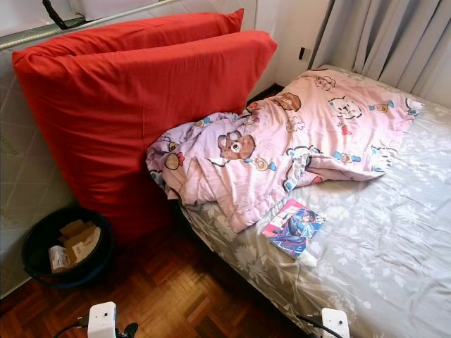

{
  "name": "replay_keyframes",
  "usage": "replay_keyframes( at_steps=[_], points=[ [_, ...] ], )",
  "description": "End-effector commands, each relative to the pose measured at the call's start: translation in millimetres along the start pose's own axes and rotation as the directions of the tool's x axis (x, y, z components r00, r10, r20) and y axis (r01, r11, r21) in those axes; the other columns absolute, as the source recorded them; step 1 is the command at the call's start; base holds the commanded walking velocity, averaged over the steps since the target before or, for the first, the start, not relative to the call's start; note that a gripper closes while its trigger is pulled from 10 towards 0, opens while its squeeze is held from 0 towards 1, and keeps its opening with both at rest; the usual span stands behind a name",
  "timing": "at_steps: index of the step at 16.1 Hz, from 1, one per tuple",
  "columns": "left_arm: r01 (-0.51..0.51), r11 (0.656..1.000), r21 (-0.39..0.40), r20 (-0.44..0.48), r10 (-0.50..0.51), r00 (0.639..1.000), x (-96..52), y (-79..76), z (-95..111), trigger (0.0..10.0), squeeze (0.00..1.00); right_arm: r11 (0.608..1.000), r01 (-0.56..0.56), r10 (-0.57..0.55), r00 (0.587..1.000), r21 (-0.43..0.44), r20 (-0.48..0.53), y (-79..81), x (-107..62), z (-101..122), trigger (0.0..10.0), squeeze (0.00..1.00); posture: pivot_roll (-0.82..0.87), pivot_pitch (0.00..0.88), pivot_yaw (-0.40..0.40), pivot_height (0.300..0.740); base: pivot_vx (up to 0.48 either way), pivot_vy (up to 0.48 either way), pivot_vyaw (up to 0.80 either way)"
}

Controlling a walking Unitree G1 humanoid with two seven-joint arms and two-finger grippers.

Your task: Clean up the room

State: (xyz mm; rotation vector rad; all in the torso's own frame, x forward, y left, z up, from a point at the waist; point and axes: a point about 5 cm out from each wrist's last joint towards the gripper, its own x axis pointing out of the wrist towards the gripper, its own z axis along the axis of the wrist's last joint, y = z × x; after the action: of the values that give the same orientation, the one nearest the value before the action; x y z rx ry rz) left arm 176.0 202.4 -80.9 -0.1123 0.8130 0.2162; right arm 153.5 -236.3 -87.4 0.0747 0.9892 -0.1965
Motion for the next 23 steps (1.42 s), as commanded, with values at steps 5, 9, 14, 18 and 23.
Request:
replay_keyframes(
  at_steps=[5, 9, 14, 18, 23],
  points=[
    [0.032, 0.989, 0.145, -0.124, -0.013, 0.992, 6.2, 27.2, 16, 10.0, 0.00, 0.985, -0.138, 0.124, 0.985, 0.106, 0.124, 37.4, 7.9, 44, 10.0, 0.00, 0.00, 0.000, 0.011, 0.740, 0.000, 0.000, 0.00],
    [0.019, 0.991, 0.133, -0.113, -0.004, 0.994, 6.6, 26.7, 18, 10.0, 0.00, 0.987, -0.136, 0.125, 0.985, 0.082, 0.122, 36.2, 8.0, 46, 10.0, 0.00, 0.00, 0.000, 0.004, 0.740, 0.000, 0.000, 0.00],
    [0.013, 0.992, 0.126, -0.094, -0.001, 0.996, 7.0, 26.1, 20, 10.0, 0.00, 0.988, -0.147, 0.140, 0.981, 0.045, 0.132, 36.1, 7.9, 49, 10.0, 0.00, 0.00, 0.000, -0.002, 0.740, 0.000, 0.000, 0.00],
    [0.005, 0.992, 0.129, -0.085, 0.007, 0.996, 7.2, 27.1, 22, 10.0, 0.00, 0.989, -0.140, 0.132, 0.983, 0.051, 0.130, 36.6, 8.1, 49, 10.0, 0.00, 0.01, 0.000, 0.002, 0.740, 0.000, 0.000, 0.00],
    [0.004, 0.995, 0.104, 0.001, -0.004, 1.000, 7.7, 26.3, 30, 10.0, 0.00, 0.988, -0.121, 0.101, 0.977, 0.100, 0.188, 35.4, 7.4, 53, 10.0, 0.00, 0.00, 0.000, 0.002, 0.740, 0.000, 0.000, 0.00]
  ],
)
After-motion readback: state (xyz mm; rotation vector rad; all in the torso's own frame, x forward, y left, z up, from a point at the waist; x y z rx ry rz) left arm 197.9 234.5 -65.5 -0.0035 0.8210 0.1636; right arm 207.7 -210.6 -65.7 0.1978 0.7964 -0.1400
